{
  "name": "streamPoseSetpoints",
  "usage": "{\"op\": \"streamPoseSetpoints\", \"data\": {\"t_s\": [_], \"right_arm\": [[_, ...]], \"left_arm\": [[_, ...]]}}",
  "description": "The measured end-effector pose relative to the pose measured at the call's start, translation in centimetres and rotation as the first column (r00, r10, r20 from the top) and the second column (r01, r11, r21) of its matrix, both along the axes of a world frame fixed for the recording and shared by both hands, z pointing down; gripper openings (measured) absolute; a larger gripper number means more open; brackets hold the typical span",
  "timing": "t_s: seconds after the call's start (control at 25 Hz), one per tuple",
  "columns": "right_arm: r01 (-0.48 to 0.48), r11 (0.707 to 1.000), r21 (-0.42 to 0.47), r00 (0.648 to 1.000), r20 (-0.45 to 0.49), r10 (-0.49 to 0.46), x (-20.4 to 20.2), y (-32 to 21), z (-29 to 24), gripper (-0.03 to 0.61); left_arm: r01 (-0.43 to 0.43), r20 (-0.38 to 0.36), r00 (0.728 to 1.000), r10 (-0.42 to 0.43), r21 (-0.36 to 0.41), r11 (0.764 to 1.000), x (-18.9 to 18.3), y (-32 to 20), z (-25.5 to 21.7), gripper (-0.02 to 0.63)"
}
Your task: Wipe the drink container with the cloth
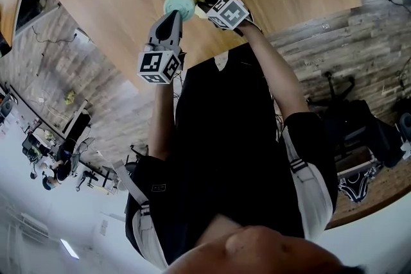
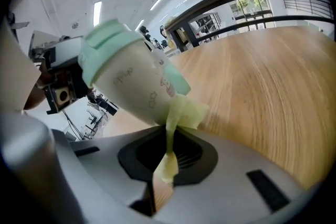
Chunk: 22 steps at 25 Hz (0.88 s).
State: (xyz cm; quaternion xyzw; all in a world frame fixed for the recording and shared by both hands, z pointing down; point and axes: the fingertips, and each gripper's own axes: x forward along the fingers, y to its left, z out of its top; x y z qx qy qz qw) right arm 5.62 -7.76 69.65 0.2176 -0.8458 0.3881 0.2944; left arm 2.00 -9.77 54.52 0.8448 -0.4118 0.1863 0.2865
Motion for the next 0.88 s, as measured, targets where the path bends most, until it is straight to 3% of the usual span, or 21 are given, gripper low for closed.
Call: {"op": "streamPoseSetpoints", "data": {"t_s": [0.24, 0.4, 0.6, 0.88], "right_arm": [[0.109, 0.989, 0.096, 0.993, 0.041, -0.114, 0.3, -0.1, -6.1, 0.041], [0.232, 0.960, 0.158, 0.971, 0.018, -0.237, 0.2, 0.0, -8.9, 0.041], [0.400, 0.900, 0.174, 0.916, -0.050, -0.398, -0.1, 0.2, -8.4, 0.041], [0.487, 0.865, 0.124, 0.873, -0.080, -0.480, -0.1, -0.2, -4.5, 0.041]], "left_arm": [[-0.014, -0.016, 1.000, 0.014, -0.014, 1.000, 0.4, 0.1, 0.1, 0.023], [-0.013, -0.019, 1.000, 0.013, -0.021, 1.000, 0.4, 0.1, 0.1, 0.023], [-0.010, -0.022, 1.000, 0.009, -0.032, 0.999, 0.5, 0.2, 0.2, 0.023], [0.000, -0.025, 1.000, -0.001, -0.035, 0.999, 0.5, 0.1, 0.3, 0.023]]}}
